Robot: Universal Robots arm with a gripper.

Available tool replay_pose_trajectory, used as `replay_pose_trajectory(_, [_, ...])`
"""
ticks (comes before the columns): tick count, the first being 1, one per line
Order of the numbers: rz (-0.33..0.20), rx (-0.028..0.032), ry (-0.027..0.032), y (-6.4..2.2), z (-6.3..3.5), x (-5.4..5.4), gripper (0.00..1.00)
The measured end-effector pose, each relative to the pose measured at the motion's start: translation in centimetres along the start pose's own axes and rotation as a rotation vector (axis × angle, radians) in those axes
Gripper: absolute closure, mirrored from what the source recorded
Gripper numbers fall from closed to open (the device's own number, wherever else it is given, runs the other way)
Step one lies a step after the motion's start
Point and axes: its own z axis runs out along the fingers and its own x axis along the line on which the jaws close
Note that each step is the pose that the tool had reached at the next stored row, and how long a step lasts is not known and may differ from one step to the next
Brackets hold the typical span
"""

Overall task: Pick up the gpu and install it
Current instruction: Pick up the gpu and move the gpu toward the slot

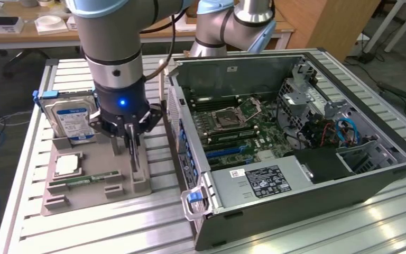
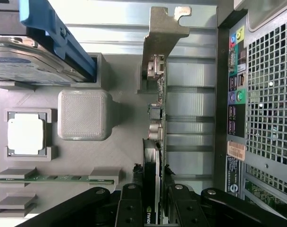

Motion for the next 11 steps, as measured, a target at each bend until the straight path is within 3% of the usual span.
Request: replay_pose_trajectory(11, [0.000, -0.0030, 0.0000, 0.05, -0.94, -0.01, 0.73])
